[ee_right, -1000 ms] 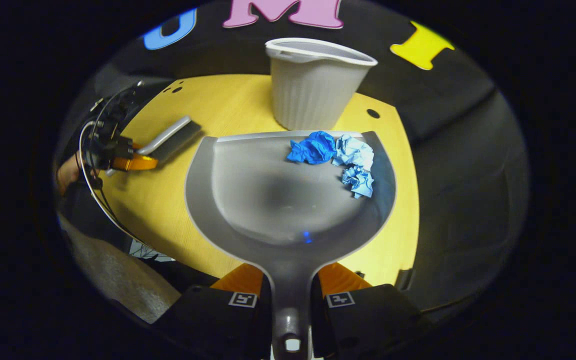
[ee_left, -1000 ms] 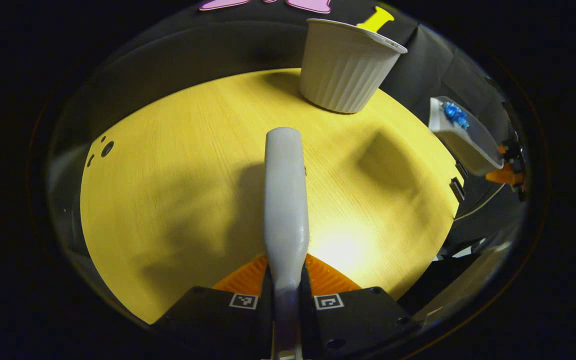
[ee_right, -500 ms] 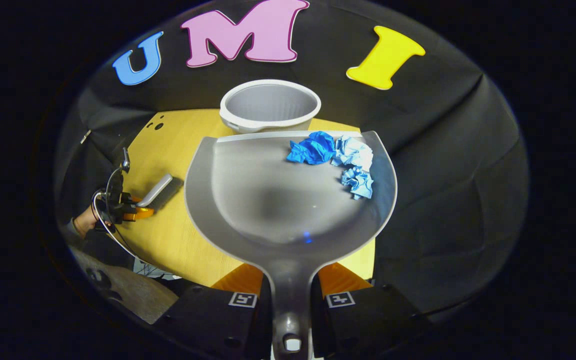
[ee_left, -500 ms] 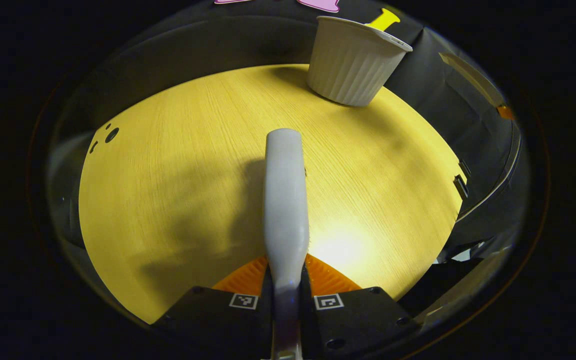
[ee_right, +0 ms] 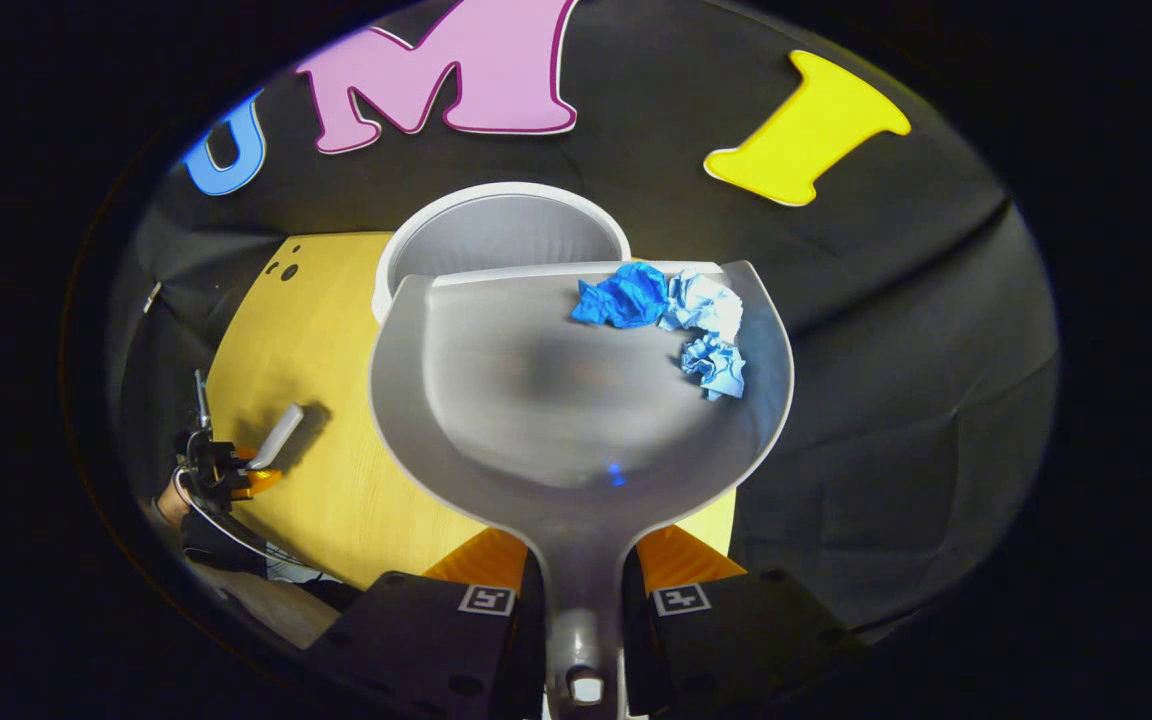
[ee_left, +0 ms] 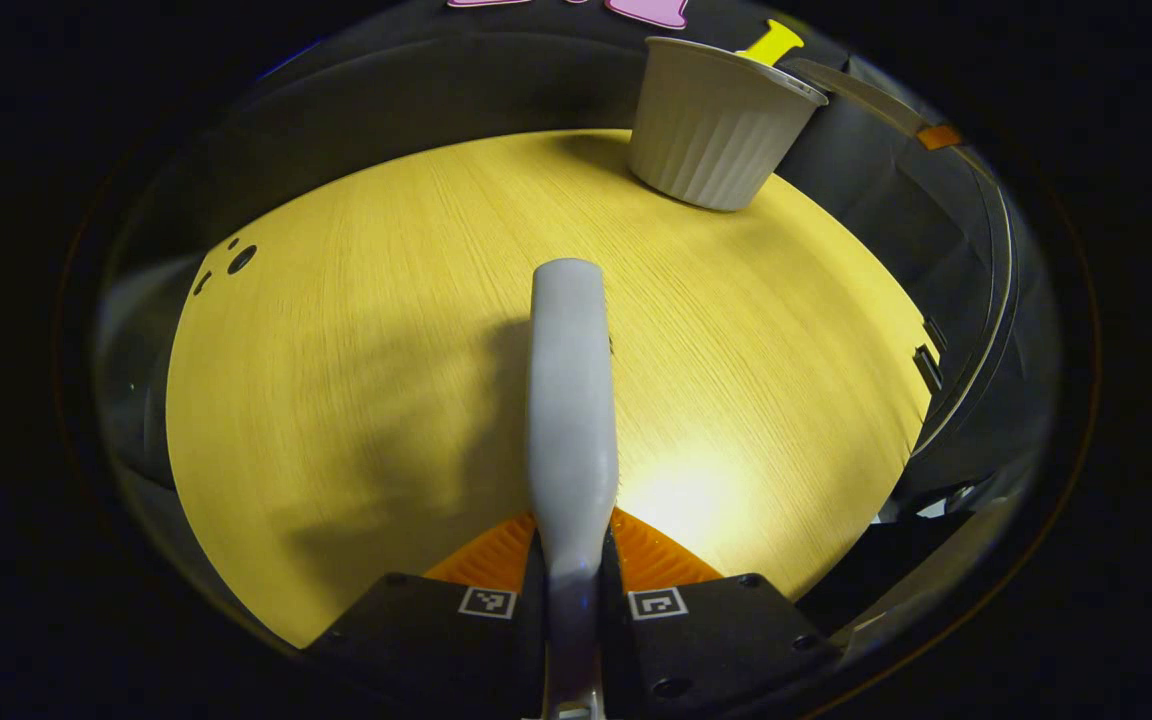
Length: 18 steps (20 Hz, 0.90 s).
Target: Pick up the small broom and dustpan from the desktop, sweep the trash into the dustpan with the broom, and then empty the trash into the garbage bin.
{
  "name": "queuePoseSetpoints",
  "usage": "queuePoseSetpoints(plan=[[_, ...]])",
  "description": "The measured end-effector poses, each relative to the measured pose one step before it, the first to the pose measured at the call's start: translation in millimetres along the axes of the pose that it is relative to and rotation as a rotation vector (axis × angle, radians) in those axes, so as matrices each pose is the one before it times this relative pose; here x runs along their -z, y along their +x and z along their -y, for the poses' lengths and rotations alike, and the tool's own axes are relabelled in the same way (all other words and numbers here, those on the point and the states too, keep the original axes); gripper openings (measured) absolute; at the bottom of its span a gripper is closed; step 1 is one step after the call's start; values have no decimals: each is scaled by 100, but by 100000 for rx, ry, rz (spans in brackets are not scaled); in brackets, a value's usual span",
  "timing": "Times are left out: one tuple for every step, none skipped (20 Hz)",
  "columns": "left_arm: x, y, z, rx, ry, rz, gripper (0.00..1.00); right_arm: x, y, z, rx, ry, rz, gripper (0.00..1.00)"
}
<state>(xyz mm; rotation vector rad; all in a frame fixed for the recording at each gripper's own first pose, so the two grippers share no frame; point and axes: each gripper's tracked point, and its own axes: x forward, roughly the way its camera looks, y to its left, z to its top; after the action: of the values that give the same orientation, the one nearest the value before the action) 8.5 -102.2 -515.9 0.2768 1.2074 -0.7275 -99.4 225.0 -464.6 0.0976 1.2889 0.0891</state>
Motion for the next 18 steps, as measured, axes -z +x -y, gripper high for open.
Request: queuePoseSetpoints(plan=[[7, -161, -465, 175, -338, 163, 26, -22, 50, -356, 880, 366, 17, 35], [-27, -150, -334, 155, -312, -93, 27, -60, 98, -61, 972, -433, 488, 35], [-31, -71, -370, -14, -133, 139, 26, 86, 226, 253, 1798, -1090, 430, 35], [-98, -55, -230, -271, -156, 180, 26, 77, 80, -14, 1329, -1416, 281, 35], [58, 271, 275, -420, -15, 448, 26, -110, 323, -172, 100, -604, 858, 35], [-27, 269, 153, -312, -696, 884, 26, 192, -91, 240, -729, -641, 157, 35], [-262, -42, -128, -167, -1685, 492, 26, 69, 442, 746, 1646, -4398, 761, 35], [-303, -11, -255, -190, -1936, 765, 26, 207, -95, 173, 940, -3069, 87, 35], [-469, -4, -250, -564, -1800, 1074, 29, 178, 104, 141, -477, -1662, -431, 35], [-54, -101, -242, -1097, -1547, 632, 29, -34, -107, 240, -897, -1340, -530, 35], [-17, -200, -203, -1492, -1293, 457, 27, 38, -75, 706, 1070, -3131, -510, 35], [47, -33, 256, -1172, -1573, 511, 25, 28, -276, 1320, 3787, -4389, -410, 35], [-78, -70, 314, 645, -2429, 886, 23, 133, -47, 866, 3711, -4473, -632, 35], [-38, -58, 257, 2219, -1925, 414, 24, -300, -181, 503, 2843, -3069, -104, 35], [306, 13, 259, 2174, -549, -124, 27, -31, -489, 452, 1356, -1602, -837, 35], [122, -46, -205, 1222, 642, -368, 27, 56, -544, 674, 820, -1624, -920, 35], [299, 20, 113, 951, 1048, -371, 27, -168, -352, 479, 1740, -2154, -1228, 35], [154, -137, -215, 760, 1456, -240, 26, -82, -57, -320, 2230, -3464, -1618, 35]])
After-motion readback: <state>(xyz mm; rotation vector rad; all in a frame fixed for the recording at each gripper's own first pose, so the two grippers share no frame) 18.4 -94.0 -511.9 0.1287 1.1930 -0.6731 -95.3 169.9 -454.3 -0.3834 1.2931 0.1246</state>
